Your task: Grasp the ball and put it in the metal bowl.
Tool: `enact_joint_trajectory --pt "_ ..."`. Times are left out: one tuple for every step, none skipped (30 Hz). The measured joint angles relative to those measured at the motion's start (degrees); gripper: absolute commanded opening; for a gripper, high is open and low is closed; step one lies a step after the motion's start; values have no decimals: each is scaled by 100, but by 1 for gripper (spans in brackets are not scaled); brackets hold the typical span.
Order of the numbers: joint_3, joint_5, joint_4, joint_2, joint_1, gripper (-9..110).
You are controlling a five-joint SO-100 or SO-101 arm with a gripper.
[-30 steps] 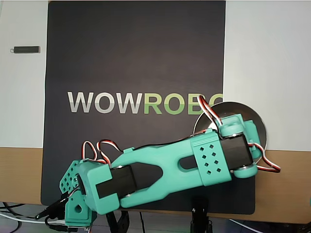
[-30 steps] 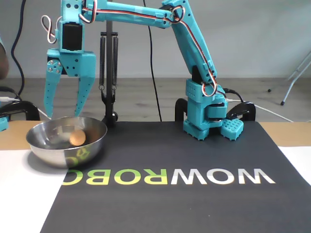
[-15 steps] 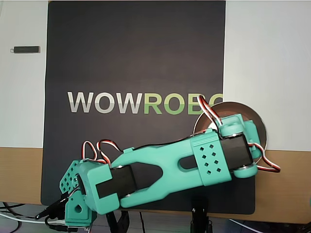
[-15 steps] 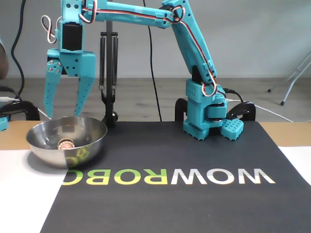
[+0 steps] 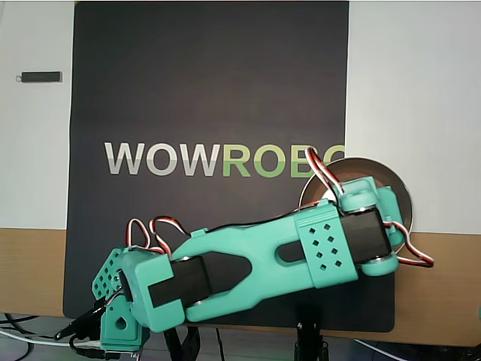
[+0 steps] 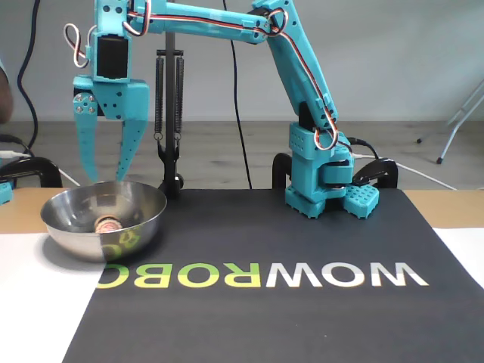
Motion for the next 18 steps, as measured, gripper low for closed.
enact_joint_trajectory --pt "0 0 26 0 0 11" --pt "0 0 88 0 0 10" --pt "0 0 132 0 0 8" --pt "0 0 149 0 0 5" --pt "0 0 176 0 0 2" --pt "0 0 176 0 0 -1" --pt "0 0 176 0 0 -1" --pt "0 0 176 0 0 0" --pt "0 0 176 0 0 0" --pt "0 0 176 0 0 0" --pt "0 0 176 0 0 0" --pt "0 0 176 0 0 0" --pt "0 0 176 0 0 0" --pt "0 0 237 0 0 0" --pt "0 -9 343 0 0 0" --pt "0 -9 422 0 0 0" --pt "0 -9 422 0 -9 0" --pt "0 -9 475 0 -26 0"
